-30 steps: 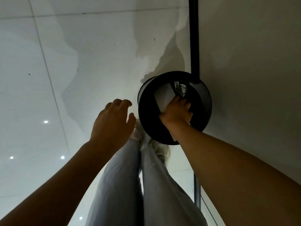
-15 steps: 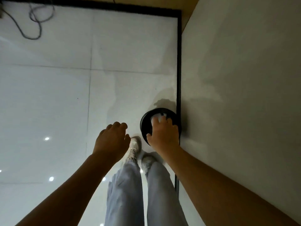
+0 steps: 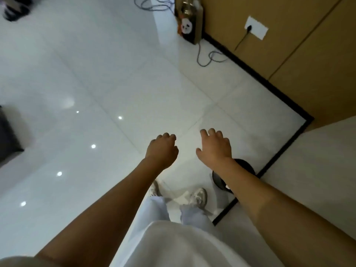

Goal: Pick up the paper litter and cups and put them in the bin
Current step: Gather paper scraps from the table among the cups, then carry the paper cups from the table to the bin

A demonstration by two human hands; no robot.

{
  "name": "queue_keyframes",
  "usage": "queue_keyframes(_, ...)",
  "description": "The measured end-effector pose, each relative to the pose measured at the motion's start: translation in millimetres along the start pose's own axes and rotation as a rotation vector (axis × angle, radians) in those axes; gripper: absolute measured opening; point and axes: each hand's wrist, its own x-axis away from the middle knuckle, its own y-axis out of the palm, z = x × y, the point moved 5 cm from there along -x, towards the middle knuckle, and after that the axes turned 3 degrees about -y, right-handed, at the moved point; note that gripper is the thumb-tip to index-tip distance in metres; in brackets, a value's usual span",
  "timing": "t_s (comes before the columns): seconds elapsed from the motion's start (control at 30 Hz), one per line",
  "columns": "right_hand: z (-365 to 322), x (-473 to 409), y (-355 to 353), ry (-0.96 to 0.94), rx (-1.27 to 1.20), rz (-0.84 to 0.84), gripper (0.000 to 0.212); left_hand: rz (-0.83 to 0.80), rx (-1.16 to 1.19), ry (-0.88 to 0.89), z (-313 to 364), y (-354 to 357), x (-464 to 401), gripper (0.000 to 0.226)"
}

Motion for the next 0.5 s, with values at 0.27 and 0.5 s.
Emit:
queue_keyframes(0.27,-267,2,1,-0.422,0.14,-0.054,0.051,0.122,0.121,-0.39,-224,-25,130,0.032)
queue_keyframes(0.5,-515,22,46,-0.674,0.183,-0.113,0.054,0.176,0.23,-0.682,-427,-22,253,0.033)
